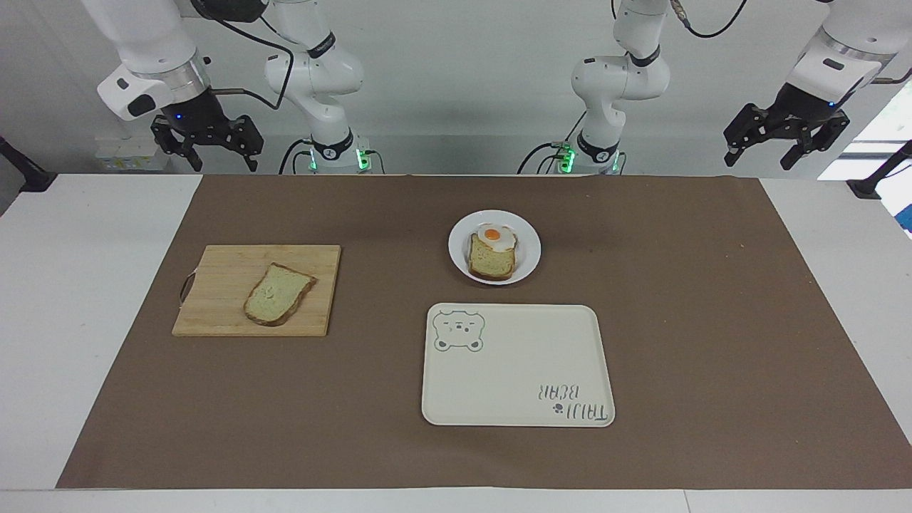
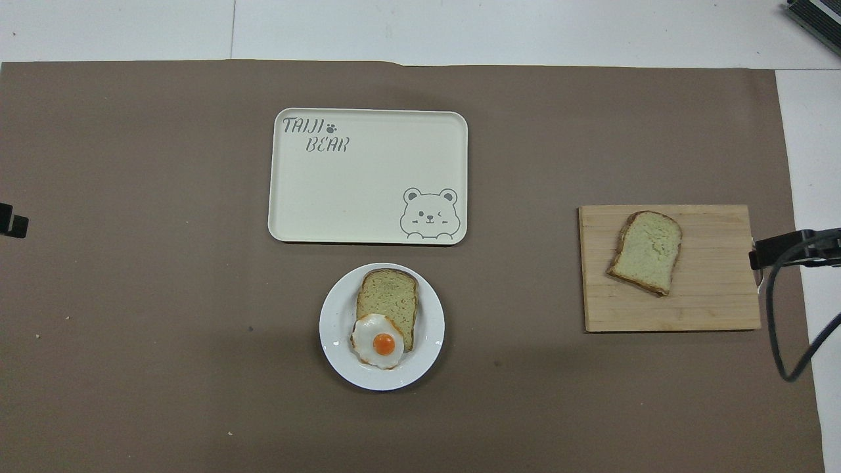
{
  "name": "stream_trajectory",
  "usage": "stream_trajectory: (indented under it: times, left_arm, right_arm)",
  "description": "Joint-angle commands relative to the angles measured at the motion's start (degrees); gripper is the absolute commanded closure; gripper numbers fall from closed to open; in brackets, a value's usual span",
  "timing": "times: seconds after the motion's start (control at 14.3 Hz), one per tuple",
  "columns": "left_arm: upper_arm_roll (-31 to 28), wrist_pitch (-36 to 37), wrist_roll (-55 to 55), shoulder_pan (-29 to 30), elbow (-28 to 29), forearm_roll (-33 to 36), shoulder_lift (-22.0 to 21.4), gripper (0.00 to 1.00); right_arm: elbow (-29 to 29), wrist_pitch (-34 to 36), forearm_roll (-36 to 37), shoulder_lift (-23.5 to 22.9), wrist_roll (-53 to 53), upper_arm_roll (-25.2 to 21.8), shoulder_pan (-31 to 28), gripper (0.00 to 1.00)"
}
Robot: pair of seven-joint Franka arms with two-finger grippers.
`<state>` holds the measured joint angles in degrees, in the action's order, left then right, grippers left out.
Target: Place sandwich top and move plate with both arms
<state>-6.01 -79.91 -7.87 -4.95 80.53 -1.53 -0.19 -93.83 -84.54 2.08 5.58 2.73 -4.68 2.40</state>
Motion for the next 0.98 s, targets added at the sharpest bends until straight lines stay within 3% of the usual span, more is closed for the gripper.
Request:
stream_trajectory:
  times: [0.0, 0.91]
  left_arm:
    - [-0.15, 0.37, 0.58, -0.41, 1.04, -0.14, -1.13, 0.00]
    - [0.29, 0.64, 0.66, -0.41, 1.12, -0.23, -1.21, 0.00]
  right_arm:
    - [-2.15, -1.07, 0.82, 1.80, 0.52, 0.37, -0.47, 0.00]
    - [-3.03, -1.50, 0.73, 2.33, 0.87, 0.29, -0.82, 0.00]
